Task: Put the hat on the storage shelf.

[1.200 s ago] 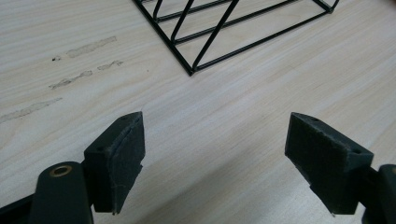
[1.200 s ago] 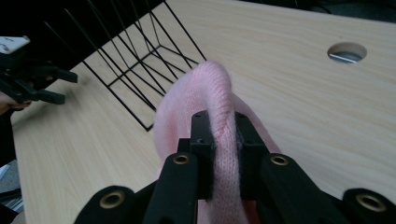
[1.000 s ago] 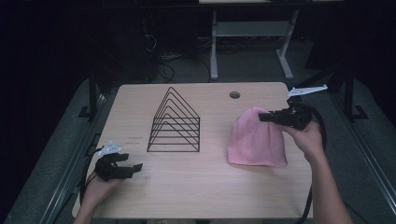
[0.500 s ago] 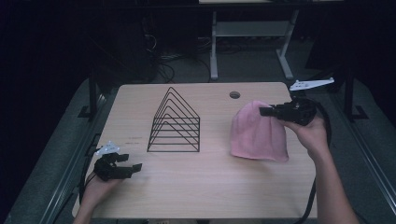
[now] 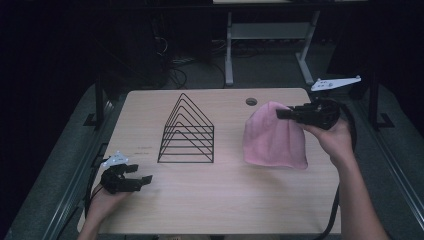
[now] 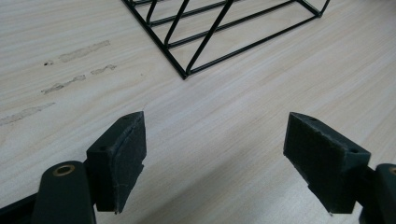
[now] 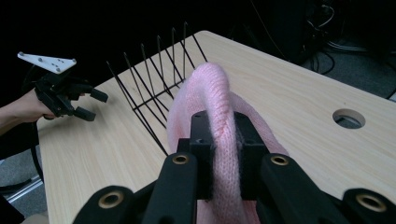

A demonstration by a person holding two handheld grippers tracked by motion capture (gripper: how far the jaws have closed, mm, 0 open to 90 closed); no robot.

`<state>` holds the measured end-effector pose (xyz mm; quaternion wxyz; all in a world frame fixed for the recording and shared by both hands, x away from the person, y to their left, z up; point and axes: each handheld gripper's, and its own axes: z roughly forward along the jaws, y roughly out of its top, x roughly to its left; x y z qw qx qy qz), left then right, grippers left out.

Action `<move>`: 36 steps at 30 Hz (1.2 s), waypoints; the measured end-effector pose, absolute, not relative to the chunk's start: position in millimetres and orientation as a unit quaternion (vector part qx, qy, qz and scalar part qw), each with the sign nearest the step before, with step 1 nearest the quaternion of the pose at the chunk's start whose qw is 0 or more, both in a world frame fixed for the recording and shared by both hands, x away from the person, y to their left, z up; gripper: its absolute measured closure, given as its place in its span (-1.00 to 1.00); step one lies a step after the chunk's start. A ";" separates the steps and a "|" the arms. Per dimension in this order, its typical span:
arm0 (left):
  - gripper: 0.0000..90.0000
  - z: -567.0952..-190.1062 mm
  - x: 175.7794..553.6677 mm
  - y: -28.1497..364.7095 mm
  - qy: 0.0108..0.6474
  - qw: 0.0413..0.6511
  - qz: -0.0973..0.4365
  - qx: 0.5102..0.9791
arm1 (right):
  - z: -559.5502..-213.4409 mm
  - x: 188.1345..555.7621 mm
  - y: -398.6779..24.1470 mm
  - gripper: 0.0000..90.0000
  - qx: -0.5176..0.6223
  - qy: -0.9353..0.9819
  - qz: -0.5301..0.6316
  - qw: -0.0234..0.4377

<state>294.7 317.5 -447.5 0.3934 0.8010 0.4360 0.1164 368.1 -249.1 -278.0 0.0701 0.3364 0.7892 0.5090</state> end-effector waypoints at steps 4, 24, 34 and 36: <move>-0.53 -446.9 294.4 318.5 0.434 0.392 0.115 0.803 | -274.5 370.7 -248.3 0.80 0.333 0.789 0.511 0.069; -0.53 -428.8 299.3 311.3 0.404 0.399 0.102 0.817 | -245.7 390.9 -231.6 0.79 0.307 0.796 0.518 0.067; -0.53 -410.6 301.1 311.8 0.380 0.404 0.091 0.827 | -230.3 391.2 -217.4 0.79 0.287 0.798 0.526 0.066; -0.53 -407.7 301.5 312.2 0.377 0.405 0.093 0.828 | -225.4 391.8 -215.3 0.79 0.284 0.800 0.525 0.068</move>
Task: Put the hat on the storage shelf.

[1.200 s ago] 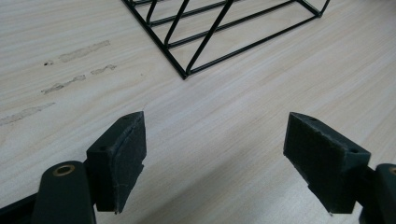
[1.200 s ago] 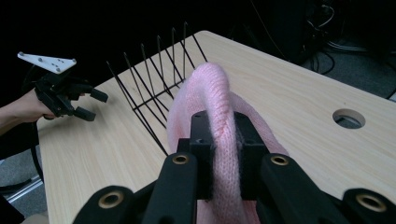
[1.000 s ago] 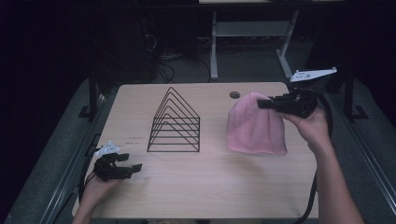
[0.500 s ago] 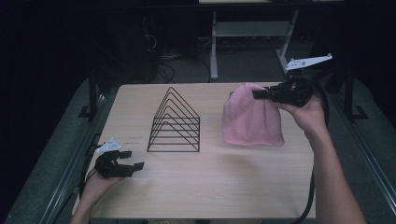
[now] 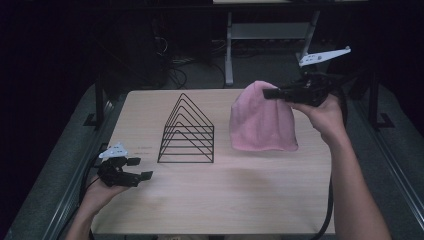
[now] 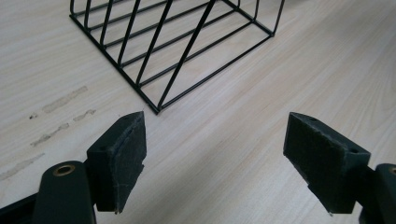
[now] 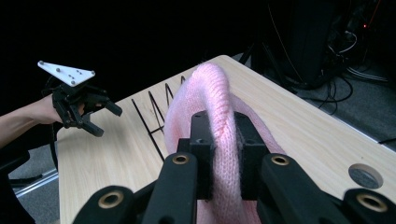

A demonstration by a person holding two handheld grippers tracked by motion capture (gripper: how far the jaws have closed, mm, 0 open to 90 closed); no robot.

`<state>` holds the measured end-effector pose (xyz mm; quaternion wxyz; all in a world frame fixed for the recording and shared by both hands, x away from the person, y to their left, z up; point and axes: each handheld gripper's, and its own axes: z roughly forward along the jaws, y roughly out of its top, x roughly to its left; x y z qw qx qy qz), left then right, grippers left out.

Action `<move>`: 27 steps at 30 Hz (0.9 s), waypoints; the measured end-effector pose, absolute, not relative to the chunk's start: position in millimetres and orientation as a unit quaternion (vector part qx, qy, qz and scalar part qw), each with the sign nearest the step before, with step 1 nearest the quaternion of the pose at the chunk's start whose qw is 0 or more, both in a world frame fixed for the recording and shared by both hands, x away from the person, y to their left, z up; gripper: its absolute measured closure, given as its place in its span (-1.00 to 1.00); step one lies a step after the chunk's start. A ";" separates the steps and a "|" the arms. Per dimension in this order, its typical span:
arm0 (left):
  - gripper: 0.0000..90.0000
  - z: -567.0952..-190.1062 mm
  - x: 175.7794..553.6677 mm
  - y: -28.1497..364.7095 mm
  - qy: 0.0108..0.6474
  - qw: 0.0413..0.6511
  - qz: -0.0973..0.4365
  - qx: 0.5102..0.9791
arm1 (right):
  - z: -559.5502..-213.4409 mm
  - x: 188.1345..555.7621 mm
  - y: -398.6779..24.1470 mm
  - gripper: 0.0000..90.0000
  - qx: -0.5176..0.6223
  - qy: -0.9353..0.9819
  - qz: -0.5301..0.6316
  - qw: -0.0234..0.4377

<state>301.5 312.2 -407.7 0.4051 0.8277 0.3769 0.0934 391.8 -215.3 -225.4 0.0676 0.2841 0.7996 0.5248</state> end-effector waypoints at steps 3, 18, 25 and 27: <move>-0.53 -404.7 301.8 312.6 0.378 0.407 0.090 0.827 | -220.7 392.8 -213.3 0.79 0.281 0.800 0.526 0.069; -0.53 -376.1 307.5 311.0 0.351 0.415 0.086 0.835 | -190.8 399.4 -179.0 0.79 0.246 0.810 0.529 0.062; -0.53 -364.5 311.1 311.1 0.340 0.418 0.085 0.838 | -182.3 402.7 -161.5 0.79 0.233 0.812 0.531 0.061; -0.52 -360.9 312.6 311.0 0.338 0.417 0.084 0.840 | -179.4 404.2 -153.6 0.79 0.228 0.814 0.530 0.063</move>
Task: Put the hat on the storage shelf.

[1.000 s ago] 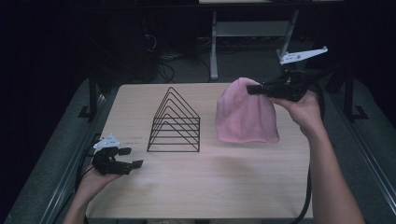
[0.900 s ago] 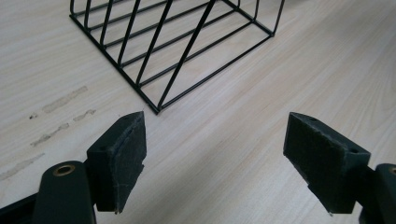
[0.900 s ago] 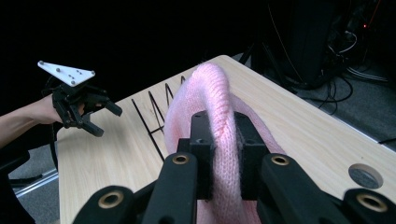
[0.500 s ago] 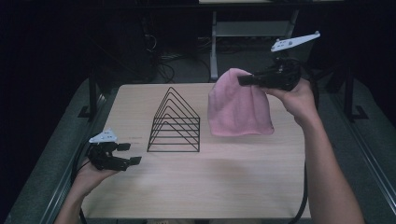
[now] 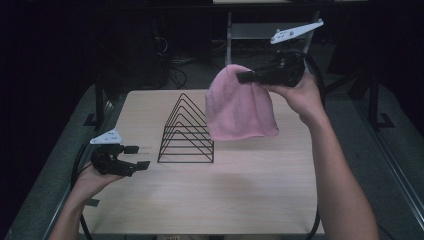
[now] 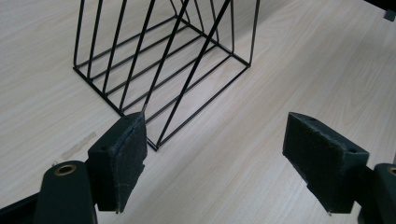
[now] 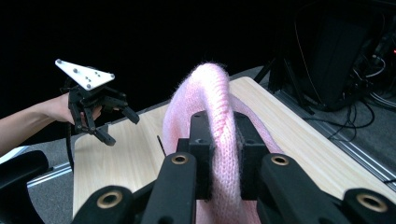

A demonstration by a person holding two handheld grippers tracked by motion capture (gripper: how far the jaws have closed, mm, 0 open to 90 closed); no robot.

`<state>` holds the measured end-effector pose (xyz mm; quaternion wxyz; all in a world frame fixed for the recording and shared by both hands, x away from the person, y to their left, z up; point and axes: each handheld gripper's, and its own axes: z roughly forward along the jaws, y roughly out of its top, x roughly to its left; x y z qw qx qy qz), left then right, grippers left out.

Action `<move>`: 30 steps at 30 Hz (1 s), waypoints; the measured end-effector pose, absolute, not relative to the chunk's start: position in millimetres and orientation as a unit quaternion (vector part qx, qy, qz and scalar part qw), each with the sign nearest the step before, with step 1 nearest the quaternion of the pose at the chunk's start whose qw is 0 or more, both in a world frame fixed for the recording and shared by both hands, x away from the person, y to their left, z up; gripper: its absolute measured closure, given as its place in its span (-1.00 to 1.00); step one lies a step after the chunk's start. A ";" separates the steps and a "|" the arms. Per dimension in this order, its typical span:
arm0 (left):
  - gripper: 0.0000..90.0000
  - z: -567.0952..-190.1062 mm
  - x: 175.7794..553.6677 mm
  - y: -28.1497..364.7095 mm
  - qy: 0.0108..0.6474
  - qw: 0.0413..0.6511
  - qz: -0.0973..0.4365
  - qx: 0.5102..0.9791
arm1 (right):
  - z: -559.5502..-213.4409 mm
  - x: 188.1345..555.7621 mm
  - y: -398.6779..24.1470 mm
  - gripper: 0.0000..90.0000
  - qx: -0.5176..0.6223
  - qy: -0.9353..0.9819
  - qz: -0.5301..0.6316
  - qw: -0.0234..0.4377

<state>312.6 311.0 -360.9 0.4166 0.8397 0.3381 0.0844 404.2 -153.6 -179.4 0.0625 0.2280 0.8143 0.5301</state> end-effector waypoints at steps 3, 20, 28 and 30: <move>-0.51 -352.8 315.6 310.7 0.332 0.420 0.083 0.841 | -176.8 406.6 -144.8 0.79 0.222 0.820 0.524 0.064; -0.51 -310.4 342.0 285.3 0.289 0.438 0.073 0.848 | -158.7 417.8 -109.1 0.79 0.193 0.824 0.530 0.056; -0.51 -303.3 349.7 281.8 0.286 0.453 0.063 0.842 | -152.5 420.2 -92.7 0.79 0.178 0.826 0.532 0.054; -0.51 -301.4 351.1 281.2 0.284 0.454 0.062 0.842 | -150.1 420.7 -88.0 0.79 0.174 0.824 0.536 0.051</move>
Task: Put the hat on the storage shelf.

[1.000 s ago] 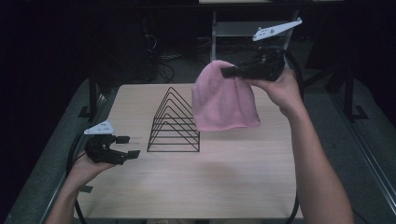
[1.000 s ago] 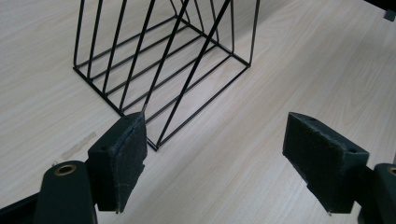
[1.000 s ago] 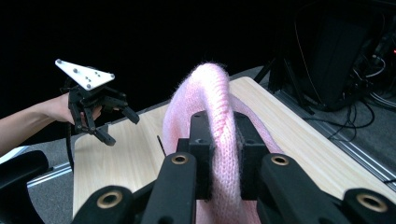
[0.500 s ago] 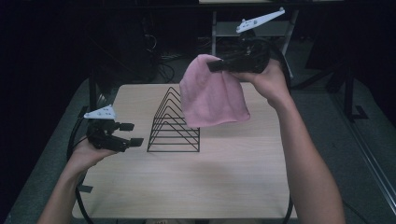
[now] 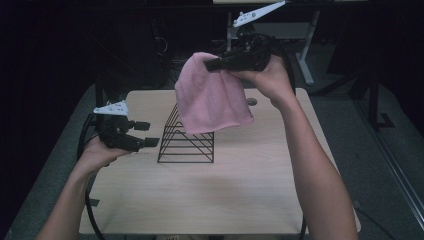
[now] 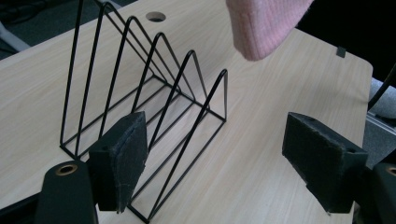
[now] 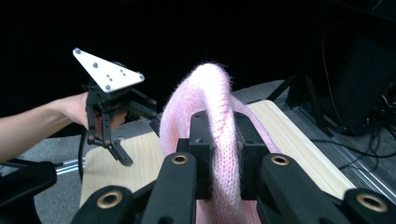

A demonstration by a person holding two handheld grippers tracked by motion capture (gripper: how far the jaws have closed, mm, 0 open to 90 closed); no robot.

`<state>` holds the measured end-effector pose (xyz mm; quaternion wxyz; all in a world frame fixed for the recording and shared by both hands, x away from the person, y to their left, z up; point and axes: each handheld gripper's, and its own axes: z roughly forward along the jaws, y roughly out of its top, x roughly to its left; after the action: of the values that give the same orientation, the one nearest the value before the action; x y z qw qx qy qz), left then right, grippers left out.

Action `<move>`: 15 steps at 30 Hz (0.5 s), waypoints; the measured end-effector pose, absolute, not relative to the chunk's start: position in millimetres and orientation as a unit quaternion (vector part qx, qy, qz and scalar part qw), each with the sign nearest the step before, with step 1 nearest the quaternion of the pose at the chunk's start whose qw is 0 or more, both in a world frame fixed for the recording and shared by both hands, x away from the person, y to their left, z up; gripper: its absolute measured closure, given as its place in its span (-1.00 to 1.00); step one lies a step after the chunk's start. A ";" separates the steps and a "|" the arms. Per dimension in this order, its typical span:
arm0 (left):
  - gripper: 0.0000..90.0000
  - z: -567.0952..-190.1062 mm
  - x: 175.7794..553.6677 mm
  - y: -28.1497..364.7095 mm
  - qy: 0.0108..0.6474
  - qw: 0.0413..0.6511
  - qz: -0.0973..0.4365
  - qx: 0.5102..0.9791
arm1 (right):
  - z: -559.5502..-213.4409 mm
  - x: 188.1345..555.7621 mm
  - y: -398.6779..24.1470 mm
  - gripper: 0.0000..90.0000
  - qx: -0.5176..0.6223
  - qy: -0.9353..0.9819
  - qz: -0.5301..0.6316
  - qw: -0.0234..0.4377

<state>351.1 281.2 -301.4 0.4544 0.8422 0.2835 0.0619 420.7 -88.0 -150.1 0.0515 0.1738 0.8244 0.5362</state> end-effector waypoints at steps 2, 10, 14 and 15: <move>-0.51 -299.1 351.7 278.9 0.282 0.453 0.070 0.843 | -148.6 421.1 -84.0 0.79 0.171 0.824 0.537 0.051; -0.49 -289.2 357.8 271.8 0.272 0.479 0.059 0.833 | -146.5 423.2 -67.5 0.79 0.157 0.823 0.544 0.043; -0.43 -288.3 362.2 270.1 0.271 0.487 0.048 0.829 | -146.3 424.6 -59.3 0.79 0.152 0.823 0.546 0.039; -0.41 -288.3 362.2 270.1 0.271 0.487 0.048 0.829 | -146.3 424.6 -59.3 0.79 0.152 0.823 0.546 0.039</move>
<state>362.2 270.1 -288.3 0.4873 0.8288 0.2706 0.0484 424.6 -59.3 -146.3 0.0393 0.1524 0.8229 0.5460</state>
